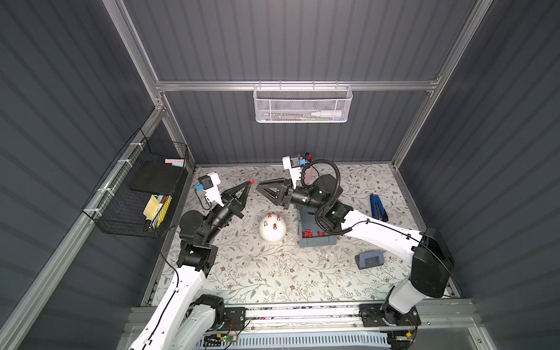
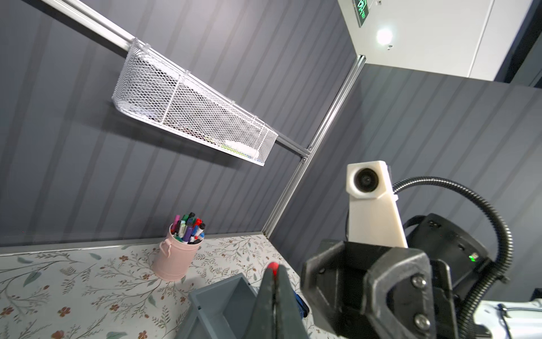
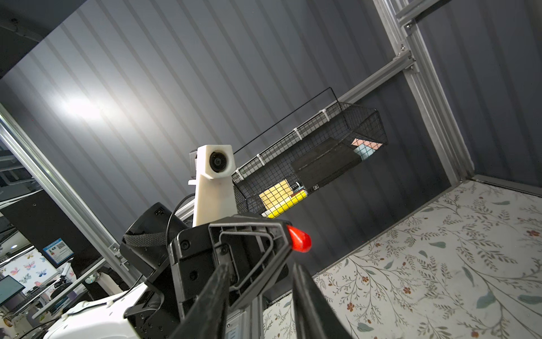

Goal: Cover the protruding screws with screw protection sleeves
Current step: Pick up the screw protection sleeve from the storage box.

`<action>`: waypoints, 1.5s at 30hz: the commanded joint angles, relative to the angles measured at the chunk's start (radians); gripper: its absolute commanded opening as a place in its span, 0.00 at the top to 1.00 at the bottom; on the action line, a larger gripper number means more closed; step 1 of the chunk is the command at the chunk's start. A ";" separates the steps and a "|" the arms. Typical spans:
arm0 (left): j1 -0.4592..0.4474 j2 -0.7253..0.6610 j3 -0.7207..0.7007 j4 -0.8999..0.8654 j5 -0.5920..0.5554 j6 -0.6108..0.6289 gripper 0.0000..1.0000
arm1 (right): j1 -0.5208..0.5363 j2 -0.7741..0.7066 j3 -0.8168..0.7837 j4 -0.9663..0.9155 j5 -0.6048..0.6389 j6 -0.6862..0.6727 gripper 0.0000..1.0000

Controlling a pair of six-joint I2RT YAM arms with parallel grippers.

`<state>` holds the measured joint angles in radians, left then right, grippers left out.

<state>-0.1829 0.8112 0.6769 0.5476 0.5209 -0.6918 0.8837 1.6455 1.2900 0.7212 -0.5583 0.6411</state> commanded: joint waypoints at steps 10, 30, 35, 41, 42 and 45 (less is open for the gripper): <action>0.000 0.016 0.027 0.109 0.087 -0.138 1.00 | 0.000 0.012 0.110 -0.008 -0.075 -0.016 0.72; 0.003 -0.040 0.008 0.132 0.116 -0.115 1.00 | -0.014 0.033 0.093 0.036 -0.099 0.002 0.77; 0.003 -0.046 0.007 0.132 0.113 -0.115 1.00 | -0.005 0.028 0.095 0.027 -0.110 -0.012 0.81; 0.003 -0.052 0.004 0.132 0.111 -0.113 1.00 | -0.001 0.029 0.093 0.021 -0.111 -0.009 0.83; 0.003 -0.052 0.003 0.136 0.111 -0.113 1.00 | -0.002 0.027 0.090 0.022 -0.109 -0.008 0.80; 0.003 -0.052 0.003 0.145 0.112 -0.112 1.00 | -0.002 0.027 0.083 0.030 -0.103 -0.003 0.81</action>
<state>-0.1829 0.7746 0.6769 0.6483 0.6205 -0.8131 0.8791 1.6726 1.3773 0.7105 -0.6518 0.6254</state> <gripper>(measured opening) 0.055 0.199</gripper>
